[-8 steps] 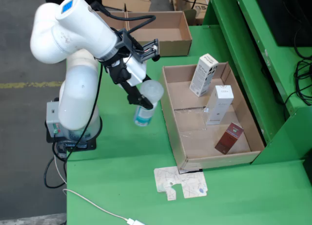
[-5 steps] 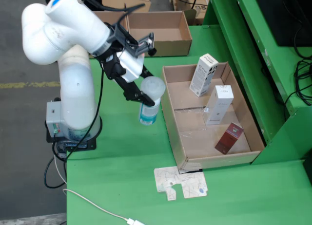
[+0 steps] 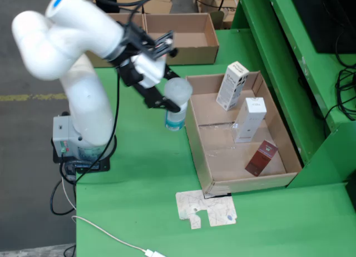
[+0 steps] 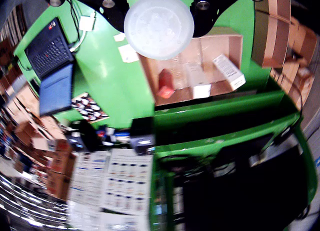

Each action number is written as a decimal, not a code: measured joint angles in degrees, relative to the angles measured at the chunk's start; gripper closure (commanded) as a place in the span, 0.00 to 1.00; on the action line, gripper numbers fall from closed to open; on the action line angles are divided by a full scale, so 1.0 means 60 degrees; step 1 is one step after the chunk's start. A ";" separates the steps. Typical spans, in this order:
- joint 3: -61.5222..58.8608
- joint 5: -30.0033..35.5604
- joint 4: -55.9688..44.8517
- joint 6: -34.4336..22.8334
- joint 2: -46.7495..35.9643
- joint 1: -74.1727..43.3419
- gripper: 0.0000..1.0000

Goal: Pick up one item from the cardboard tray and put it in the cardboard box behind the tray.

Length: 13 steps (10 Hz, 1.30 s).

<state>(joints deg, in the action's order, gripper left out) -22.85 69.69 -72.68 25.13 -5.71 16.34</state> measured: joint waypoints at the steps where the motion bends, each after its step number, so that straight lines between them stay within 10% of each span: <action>1: -0.0278 0.0058 -0.0015 -0.0073 0.0602 0.0528 1.00; 6: 0.0073 0.1715 0.1918 -0.1918 0.2680 0.1685 1.00; 13: 0.3120 0.1802 0.4952 -0.2065 0.3280 0.1847 1.00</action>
<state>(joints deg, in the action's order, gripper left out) -4.13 80.50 -42.97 12.74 13.97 27.42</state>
